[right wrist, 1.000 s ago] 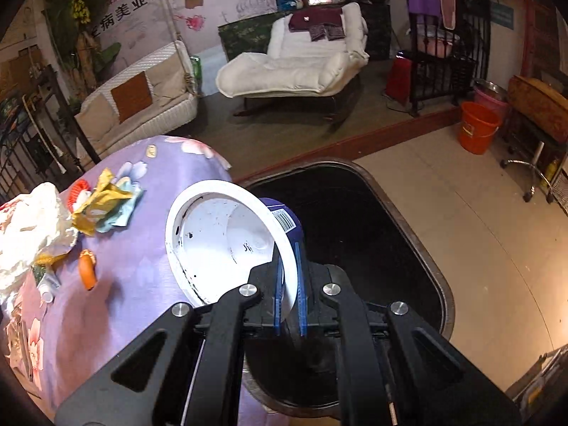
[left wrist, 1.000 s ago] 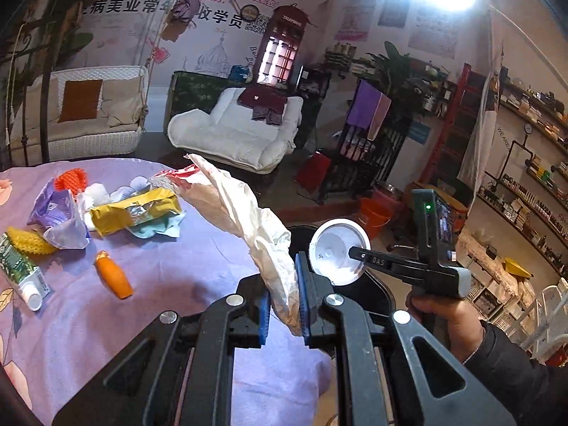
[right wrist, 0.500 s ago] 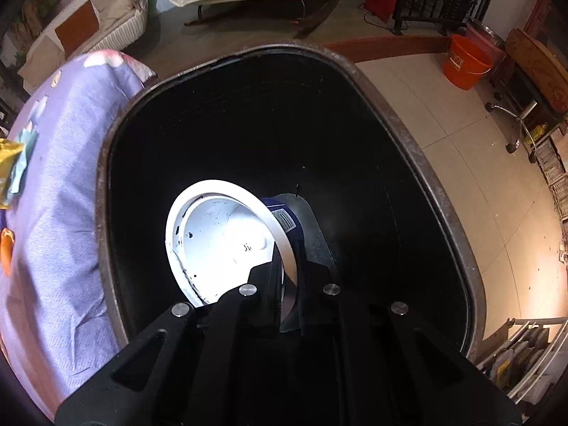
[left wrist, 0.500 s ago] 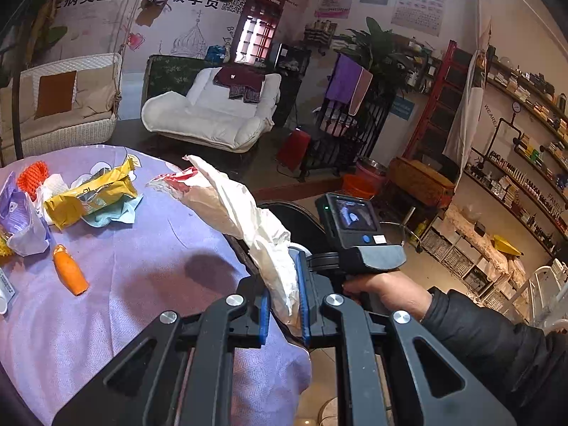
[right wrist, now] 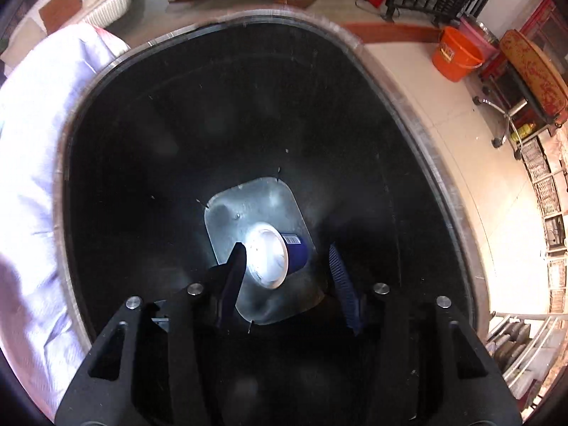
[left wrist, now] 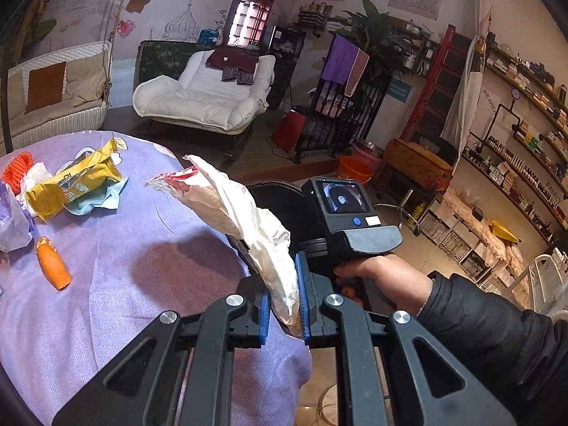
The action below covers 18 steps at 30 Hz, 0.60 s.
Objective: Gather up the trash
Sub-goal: 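Lower the white tissue with the left gripper into the bin and open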
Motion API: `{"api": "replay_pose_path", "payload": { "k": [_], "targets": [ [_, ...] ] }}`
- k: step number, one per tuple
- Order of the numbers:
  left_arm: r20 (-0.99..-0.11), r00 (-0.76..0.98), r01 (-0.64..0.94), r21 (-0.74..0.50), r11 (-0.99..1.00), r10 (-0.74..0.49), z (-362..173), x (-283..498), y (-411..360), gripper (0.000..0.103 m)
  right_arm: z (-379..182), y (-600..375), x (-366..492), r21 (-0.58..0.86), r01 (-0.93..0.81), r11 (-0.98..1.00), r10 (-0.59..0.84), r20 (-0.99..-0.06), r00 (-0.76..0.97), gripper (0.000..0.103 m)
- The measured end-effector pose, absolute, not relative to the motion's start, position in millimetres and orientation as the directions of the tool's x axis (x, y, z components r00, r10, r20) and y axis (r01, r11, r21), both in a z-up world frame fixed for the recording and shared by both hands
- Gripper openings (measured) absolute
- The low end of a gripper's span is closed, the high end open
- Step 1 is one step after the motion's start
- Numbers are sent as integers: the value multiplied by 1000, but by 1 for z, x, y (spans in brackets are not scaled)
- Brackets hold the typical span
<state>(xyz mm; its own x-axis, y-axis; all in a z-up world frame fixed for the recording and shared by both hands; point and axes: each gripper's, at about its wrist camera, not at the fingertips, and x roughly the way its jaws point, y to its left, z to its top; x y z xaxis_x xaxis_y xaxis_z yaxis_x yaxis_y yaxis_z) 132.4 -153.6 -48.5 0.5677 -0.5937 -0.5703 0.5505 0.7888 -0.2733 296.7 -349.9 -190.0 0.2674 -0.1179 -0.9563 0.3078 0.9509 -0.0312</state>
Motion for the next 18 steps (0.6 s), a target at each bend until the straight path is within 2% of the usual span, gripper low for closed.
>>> {"api": "replay_pose_path", "payload": {
  "k": [8,12,18],
  "targets": [
    [-598,516,588,-273,761,-613,-55,145,-177,14,-141,-352,247,59,356,933,-131,-864,486,64],
    [-619,480,607,-278,744,-622,-60,155,-194,14,-123,-363,220,93,408,908,-167,-813,558,65],
    [-673,412,629,-277,726,-614,-78,170,-222,14,-102,-371,186,64,477,876,-278,-743,609,68]
  ]
}}
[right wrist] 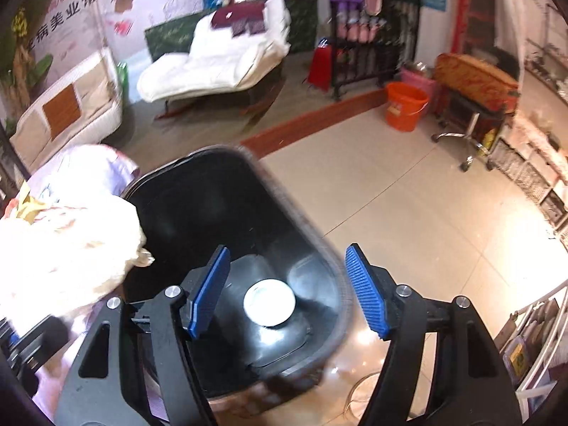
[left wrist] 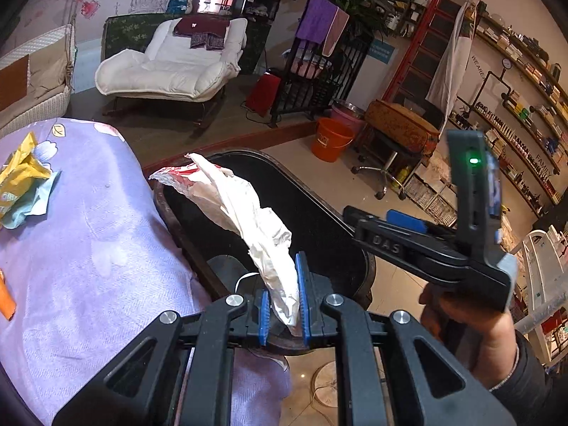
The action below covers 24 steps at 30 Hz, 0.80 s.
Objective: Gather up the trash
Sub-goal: 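Lower the white tissue with the left gripper into the bin and open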
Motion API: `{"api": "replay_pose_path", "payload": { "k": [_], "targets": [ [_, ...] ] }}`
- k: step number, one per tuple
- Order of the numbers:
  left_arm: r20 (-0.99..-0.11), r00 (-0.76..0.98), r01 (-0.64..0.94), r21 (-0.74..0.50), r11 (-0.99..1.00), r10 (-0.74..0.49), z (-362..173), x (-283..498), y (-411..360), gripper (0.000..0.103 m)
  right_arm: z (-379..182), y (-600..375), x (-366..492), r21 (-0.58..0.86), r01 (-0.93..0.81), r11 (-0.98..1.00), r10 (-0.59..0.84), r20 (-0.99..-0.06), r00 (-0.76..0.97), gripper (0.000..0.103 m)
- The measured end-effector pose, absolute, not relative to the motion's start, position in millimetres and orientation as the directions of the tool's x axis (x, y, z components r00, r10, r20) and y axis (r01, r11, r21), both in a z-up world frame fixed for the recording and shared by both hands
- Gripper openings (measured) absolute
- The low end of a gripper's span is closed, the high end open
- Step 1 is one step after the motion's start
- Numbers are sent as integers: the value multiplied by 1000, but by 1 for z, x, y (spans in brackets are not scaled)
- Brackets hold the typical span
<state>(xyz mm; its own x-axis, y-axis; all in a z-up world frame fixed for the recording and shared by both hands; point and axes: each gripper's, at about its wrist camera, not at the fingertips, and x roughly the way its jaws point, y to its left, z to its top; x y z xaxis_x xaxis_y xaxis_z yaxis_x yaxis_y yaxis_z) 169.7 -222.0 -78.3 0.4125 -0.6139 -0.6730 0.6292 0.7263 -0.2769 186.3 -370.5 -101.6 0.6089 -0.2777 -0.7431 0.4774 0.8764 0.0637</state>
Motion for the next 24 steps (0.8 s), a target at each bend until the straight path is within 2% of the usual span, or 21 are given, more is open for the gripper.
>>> {"api": "replay_pose_path", "payload": {
  "k": [4,10,20,22,24],
  "targets": [
    [-709,373,644,-267,717,-598,-92,179,-240,14,-103,-380,173,56,517,854,-332,-707,625,69],
    [-765,332,672,-219,707,-552,-113,189,-263,14,-94,-397,160,72,538,840,-338,-706,623,70],
    [-848,212,678,-231,697,-486,-144,212,-288,14,-98,-408,139,91,580,810,-363,-699,617,71],
    [-857,194,673,-237,700,-477,-146,216,-292,19,-98,-410,136,90,585,806,-367,-699,613,76],
    [-861,191,676,-233,699,-472,-147,217,-293,37,-98,-412,133,92,591,801,-372,-697,613,77]
  ]
}}
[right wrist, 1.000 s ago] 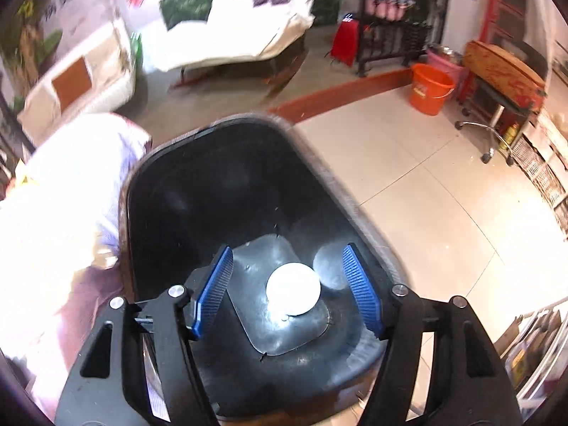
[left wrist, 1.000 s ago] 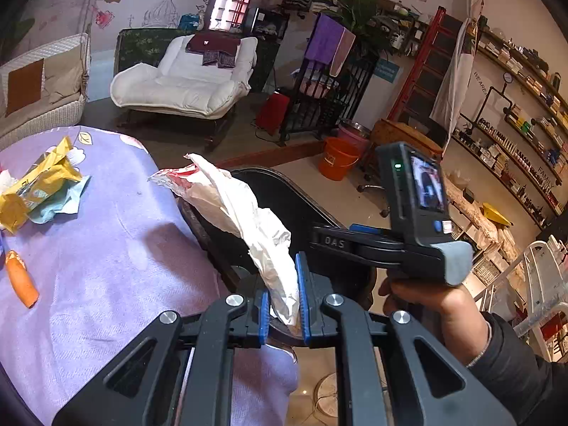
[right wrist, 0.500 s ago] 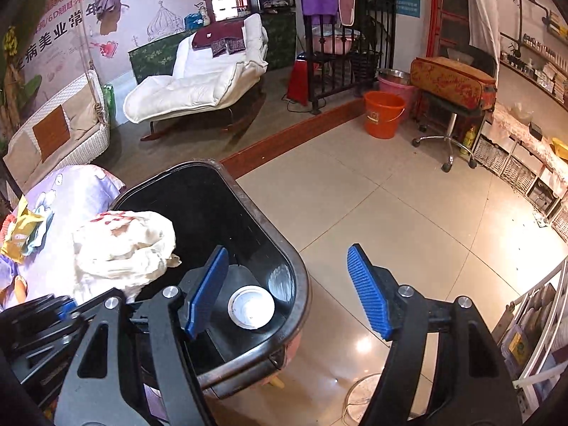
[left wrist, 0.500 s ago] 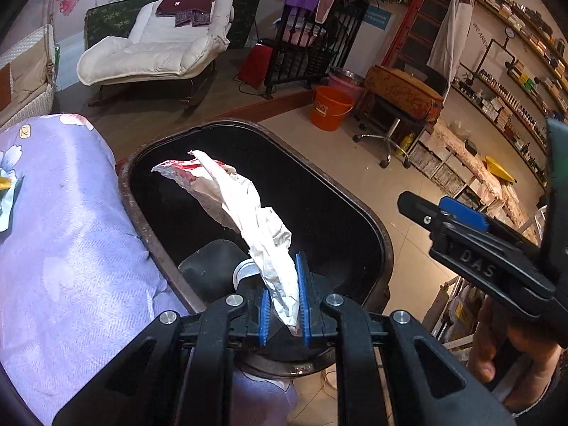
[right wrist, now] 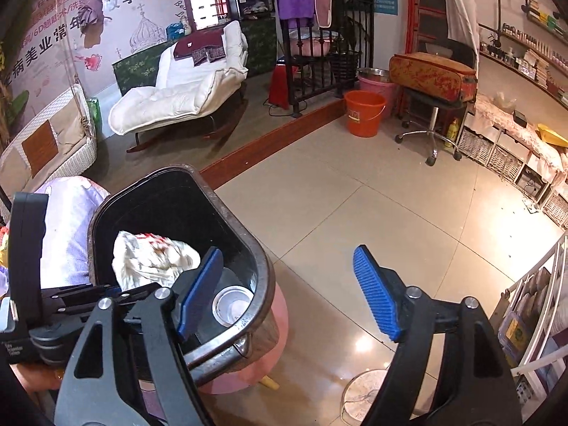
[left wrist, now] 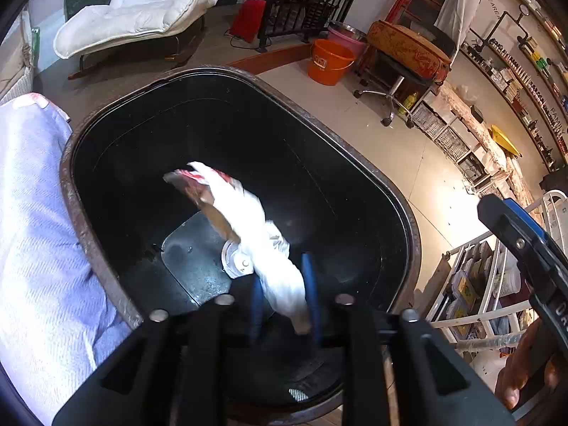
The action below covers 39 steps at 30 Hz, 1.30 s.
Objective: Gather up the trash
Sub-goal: 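Lower the white tissue with the left gripper into the bin and open, then return both tools to the bed and grasp the orange bottle with the right gripper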
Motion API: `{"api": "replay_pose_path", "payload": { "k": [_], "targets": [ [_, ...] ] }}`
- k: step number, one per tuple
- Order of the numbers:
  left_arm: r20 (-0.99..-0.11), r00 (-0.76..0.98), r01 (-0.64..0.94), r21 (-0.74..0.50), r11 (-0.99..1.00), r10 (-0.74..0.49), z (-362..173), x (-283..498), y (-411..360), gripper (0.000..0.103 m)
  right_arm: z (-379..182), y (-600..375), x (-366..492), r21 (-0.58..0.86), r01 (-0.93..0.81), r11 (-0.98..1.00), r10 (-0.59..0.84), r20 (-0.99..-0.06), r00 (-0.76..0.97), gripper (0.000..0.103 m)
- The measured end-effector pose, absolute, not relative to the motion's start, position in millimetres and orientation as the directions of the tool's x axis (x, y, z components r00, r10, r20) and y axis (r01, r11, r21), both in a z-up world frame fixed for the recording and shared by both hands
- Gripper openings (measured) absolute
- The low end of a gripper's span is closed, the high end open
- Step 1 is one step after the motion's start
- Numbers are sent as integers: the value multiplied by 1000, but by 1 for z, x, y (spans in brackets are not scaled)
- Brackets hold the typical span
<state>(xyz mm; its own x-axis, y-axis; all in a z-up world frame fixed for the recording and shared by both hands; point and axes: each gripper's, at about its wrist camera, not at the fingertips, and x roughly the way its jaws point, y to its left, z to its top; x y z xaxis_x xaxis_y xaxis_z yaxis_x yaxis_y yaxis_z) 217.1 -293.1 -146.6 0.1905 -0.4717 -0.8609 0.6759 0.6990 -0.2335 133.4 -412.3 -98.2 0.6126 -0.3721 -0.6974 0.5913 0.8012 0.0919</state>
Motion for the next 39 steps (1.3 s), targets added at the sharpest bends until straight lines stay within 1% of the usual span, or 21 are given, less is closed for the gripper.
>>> {"api": "replay_pose_path", "payload": {
  "k": [1,2,3,5,7,9,14,19,22,25,29,33,39],
  "targets": [
    [-864,200,677,-218,703,-462,-147,218,-296,57,-98,-413,132,94,594,799,-373,-697,613,77],
    [-867,213,679,-200,707,-450,-147,217,-298,65,-97,-415,132,95,597,796,-376,-696,612,78],
    [-866,219,684,-192,704,-449,-146,216,-298,70,-96,-416,130,97,602,793,-380,-694,612,81],
    [-872,209,697,-184,693,-442,-148,215,-299,75,-95,-418,127,105,612,784,-389,-685,616,83],
    [-876,222,701,-161,694,-428,-147,216,-300,76,-93,-421,124,115,624,773,-399,-676,619,86],
    [-875,236,701,-148,698,-423,-147,215,-299,78,-92,-423,123,124,633,764,-406,-670,622,86],
    [-863,249,685,-164,710,-439,-144,212,-289,80,-89,-426,120,145,643,752,-411,-659,630,86],
    [-822,289,655,-203,728,-490,-128,200,-268,83,-86,-424,122,158,633,757,-403,-650,644,86],
    [-800,356,632,-175,755,-483,-115,188,-251,84,-84,-417,128,162,608,778,-379,-650,658,86],
    [-771,435,606,-131,785,-465,-99,173,-230,86,-80,-400,140,163,546,822,-327,-650,686,86],
    [-731,512,554,-121,824,-451,-81,161,-196,87,-77,-367,159,160,447,880,-248,-647,721,86],
    [-686,617,474,-68,878,-386,-64,152,-157,89,-80,-329,178,170,337,926,-146,-662,736,86],
    [-650,706,289,-99,952,-282,-52,153,-94,90,-81,-264,198,171,133,976,17,-672,740,86]
  ]
}}
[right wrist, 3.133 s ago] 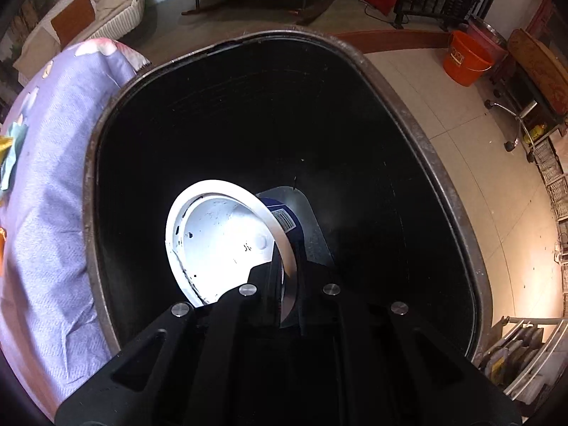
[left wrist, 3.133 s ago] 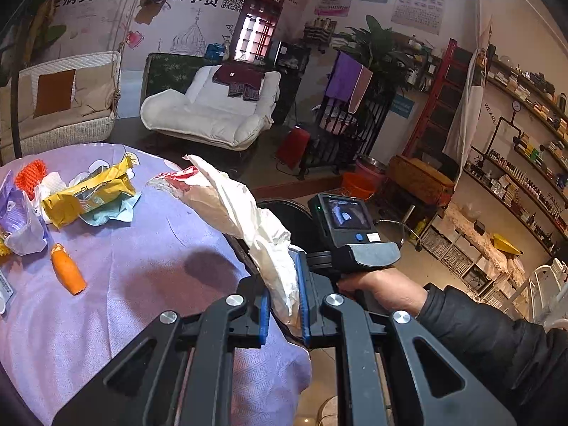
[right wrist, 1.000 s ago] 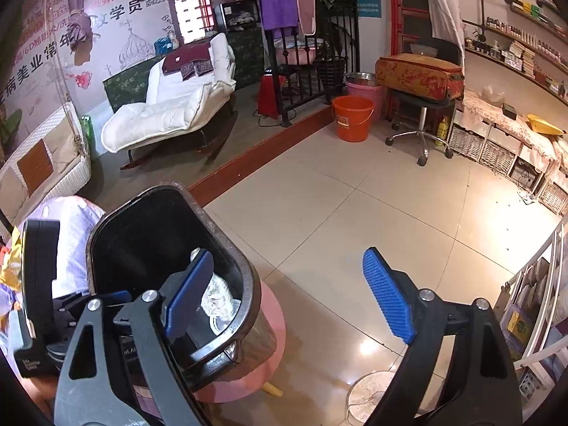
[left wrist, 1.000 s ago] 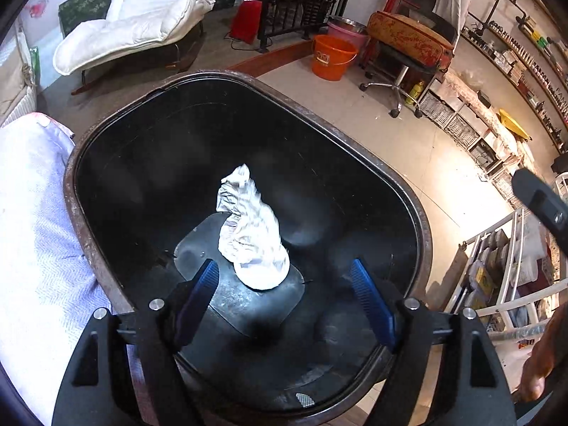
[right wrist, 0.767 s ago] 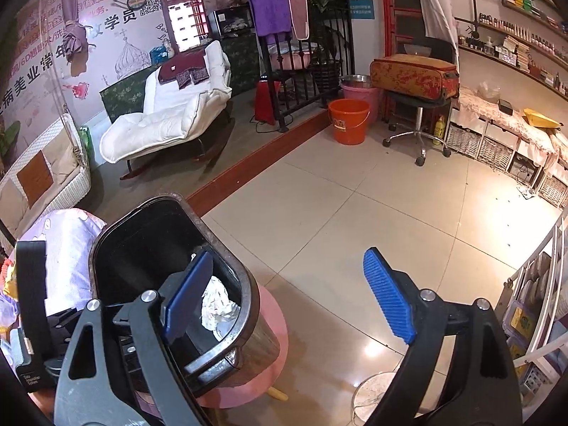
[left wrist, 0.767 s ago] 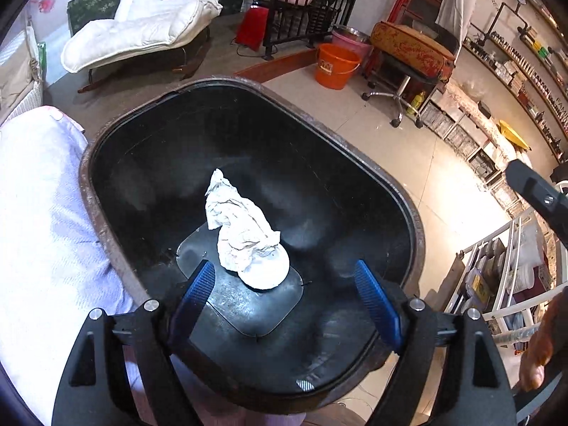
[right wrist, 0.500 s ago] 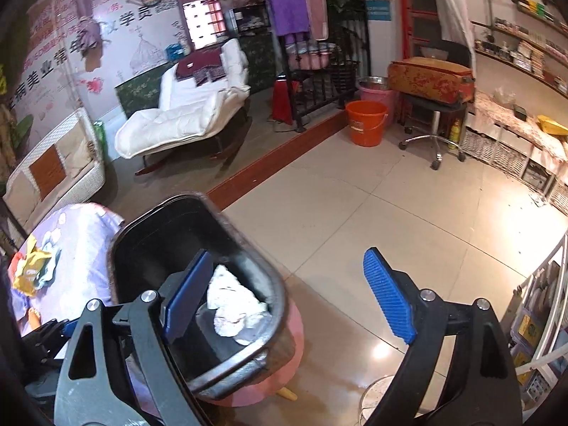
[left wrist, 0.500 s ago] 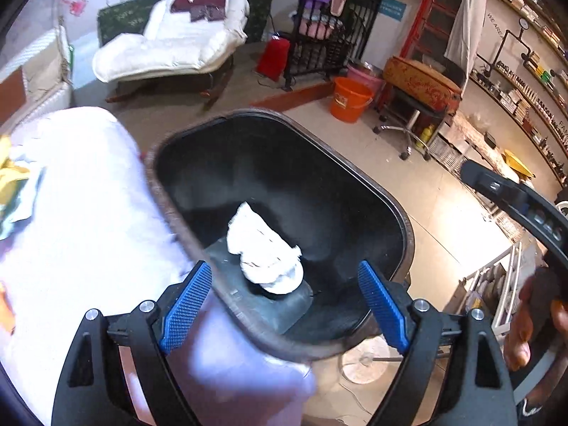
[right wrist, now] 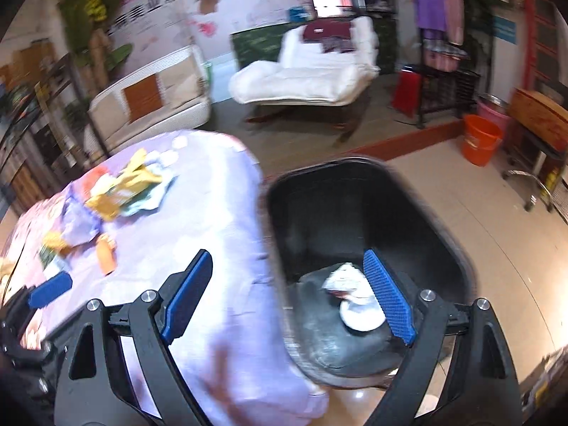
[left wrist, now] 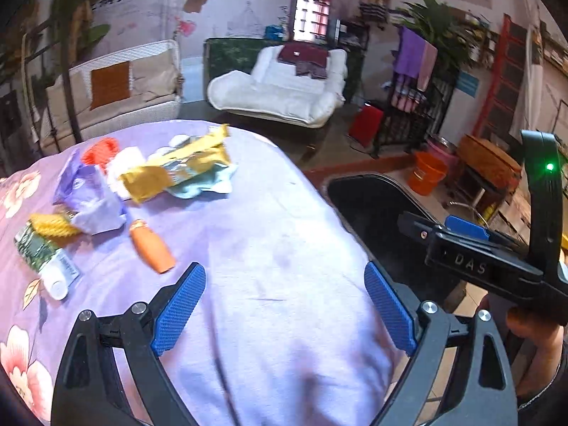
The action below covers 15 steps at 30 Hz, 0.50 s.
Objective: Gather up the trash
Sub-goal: 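Return both tools to the bed and grasp the orange bottle with the right gripper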
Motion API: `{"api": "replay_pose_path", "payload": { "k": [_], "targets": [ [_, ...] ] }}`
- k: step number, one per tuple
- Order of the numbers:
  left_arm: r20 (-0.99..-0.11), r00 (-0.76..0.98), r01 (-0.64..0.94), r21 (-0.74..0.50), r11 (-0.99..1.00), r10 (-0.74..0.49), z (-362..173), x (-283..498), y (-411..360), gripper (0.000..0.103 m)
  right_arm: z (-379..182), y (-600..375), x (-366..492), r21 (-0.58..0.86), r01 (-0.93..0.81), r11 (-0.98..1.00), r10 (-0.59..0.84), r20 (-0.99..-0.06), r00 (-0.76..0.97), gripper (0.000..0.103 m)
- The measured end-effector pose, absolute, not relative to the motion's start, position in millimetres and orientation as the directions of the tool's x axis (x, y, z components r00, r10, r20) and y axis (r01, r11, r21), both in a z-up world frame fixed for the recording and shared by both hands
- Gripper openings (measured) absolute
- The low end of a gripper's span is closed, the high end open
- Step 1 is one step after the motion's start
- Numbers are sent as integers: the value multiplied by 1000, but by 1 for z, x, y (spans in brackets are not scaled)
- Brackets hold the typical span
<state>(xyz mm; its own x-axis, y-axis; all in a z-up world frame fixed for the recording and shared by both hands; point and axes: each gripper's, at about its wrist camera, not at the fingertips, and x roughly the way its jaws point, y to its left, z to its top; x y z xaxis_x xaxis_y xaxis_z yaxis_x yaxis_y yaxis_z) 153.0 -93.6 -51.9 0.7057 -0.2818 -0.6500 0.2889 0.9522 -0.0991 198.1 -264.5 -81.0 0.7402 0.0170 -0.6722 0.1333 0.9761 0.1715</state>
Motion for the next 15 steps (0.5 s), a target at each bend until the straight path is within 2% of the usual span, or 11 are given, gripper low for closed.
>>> {"api": "replay_pose_path", "payload": {
  "k": [4,9,15],
  "targets": [
    [-650,735,146,-123,982,-191,-50,155,-49,91,-82,-219,214,161,-14,987,122,-691,713,86],
    [-666,745,-22,-91,996,-45,-58,158,14,94,-88,-166,233,148,-179,973,230,-724,650,86],
    [-714,700,-189,-164,968,16,-65,165,89,94,-96,-100,257,134,-338,931,313,-771,554,86]
  ]
}}
